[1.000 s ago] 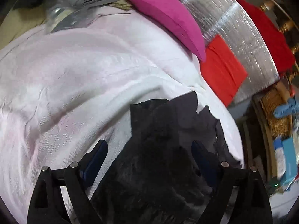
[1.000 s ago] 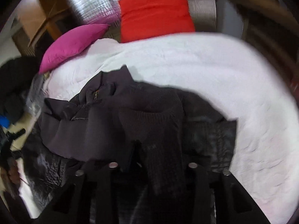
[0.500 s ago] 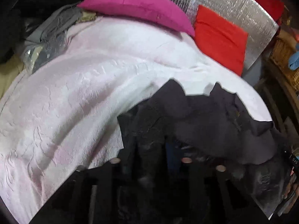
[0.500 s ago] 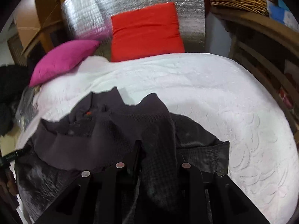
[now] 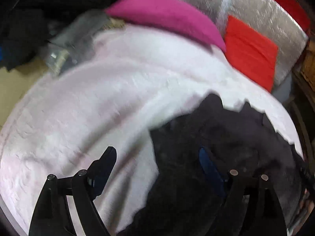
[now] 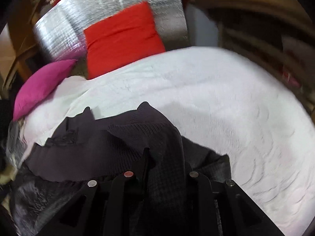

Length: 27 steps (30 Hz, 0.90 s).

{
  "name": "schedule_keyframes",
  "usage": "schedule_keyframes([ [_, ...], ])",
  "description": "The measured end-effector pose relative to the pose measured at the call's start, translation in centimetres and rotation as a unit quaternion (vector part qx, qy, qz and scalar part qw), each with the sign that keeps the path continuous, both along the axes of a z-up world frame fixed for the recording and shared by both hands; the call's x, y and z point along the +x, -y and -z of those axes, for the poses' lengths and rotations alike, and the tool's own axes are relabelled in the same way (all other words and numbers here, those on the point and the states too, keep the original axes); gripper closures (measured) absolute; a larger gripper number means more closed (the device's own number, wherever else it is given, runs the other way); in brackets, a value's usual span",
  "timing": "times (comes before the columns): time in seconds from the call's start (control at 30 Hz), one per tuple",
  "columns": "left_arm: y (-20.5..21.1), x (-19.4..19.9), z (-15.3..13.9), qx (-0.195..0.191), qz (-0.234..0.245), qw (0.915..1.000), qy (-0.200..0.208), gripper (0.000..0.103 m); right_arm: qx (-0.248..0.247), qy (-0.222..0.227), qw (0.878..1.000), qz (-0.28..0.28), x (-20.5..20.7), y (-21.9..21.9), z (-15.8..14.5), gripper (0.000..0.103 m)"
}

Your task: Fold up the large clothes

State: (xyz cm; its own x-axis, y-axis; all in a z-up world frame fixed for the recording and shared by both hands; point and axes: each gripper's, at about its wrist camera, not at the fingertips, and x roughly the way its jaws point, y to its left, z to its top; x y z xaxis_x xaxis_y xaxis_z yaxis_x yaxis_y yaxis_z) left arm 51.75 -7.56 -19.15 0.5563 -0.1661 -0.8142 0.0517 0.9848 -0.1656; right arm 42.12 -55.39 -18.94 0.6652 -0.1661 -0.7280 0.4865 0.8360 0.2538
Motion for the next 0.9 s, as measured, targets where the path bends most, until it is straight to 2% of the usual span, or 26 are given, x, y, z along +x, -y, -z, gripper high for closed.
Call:
schedule_keyframes([
  [0.03, 0.5, 0.0, 0.4, 0.001, 0.011, 0.9999, -0.009, 0.017, 0.001, 0.003, 1.000, -0.003, -0.2, -0.1, -0.2, 0.080],
  [0.1, 1.7, -0.3, 0.4, 0.019, 0.035, 0.9992, 0.000, 0.020, -0.006, 0.007, 1.000, -0.013, -0.3, -0.4, -0.5, 0.080],
  [0.13, 2.5, -0.7, 0.2, 0.040, 0.048, 0.9979, 0.012, 0.037, -0.007, 0.006, 1.000, -0.017, -0.3, -0.6, -0.5, 0.080],
  [0.17, 3.1, -0.9, 0.1, 0.058, 0.059, 0.9964, 0.018, 0.060, -0.007, 0.007, 1.000, -0.020, -0.3, -0.6, -0.5, 0.080],
  [0.2, 3.4, -1.1, 0.0, 0.065, 0.063, 0.9957, 0.020, 0.063, -0.006, 0.009, 1.000, -0.022, -0.5, -0.6, -0.5, 0.080],
  [0.27, 3.4, -1.5, -0.2, 0.066, 0.064, 0.9953, 0.032, 0.083, -0.006, 0.016, 1.000, -0.024, -0.6, -0.6, -0.6, 0.080],
  [0.33, 3.0, -1.9, -0.6, 0.053, 0.065, 0.9957, 0.041, 0.090, -0.012, 0.026, 0.999, -0.024, -0.4, -0.6, -0.9, 0.080],
  [0.47, 2.5, -2.2, -2.1, 0.020, 0.059, 0.9953, 0.074, 0.093, -0.048, 0.056, 0.997, -0.025, -0.6, -1.7, -2.4, 0.080],
  [0.67, 1.7, -3.3, -4.7, -0.031, 0.054, 0.9887, 0.136, 0.094, -0.078, 0.106, 0.991, -0.025, -1.8, -2.9, -5.2, 0.080],
  [0.77, 1.6, -3.6, -5.5, -0.037, 0.045, 0.9856, 0.159, 0.094, -0.098, 0.130, 0.986, -0.020, -2.3, -3.5, -6.4, 0.080],
  [0.83, 1.6, -3.3, -5.1, -0.027, 0.033, 0.9868, 0.156, 0.094, -0.109, 0.133, 0.985, -0.014, -2.1, -3.9, -6.5, 0.080],
  [0.9, 1.3, -2.6, -4.0, -0.024, 0.020, 0.9900, 0.138, 0.094, -0.100, 0.126, 0.987, -0.010, -1.5, -3.4, -5.8, 0.080],
])
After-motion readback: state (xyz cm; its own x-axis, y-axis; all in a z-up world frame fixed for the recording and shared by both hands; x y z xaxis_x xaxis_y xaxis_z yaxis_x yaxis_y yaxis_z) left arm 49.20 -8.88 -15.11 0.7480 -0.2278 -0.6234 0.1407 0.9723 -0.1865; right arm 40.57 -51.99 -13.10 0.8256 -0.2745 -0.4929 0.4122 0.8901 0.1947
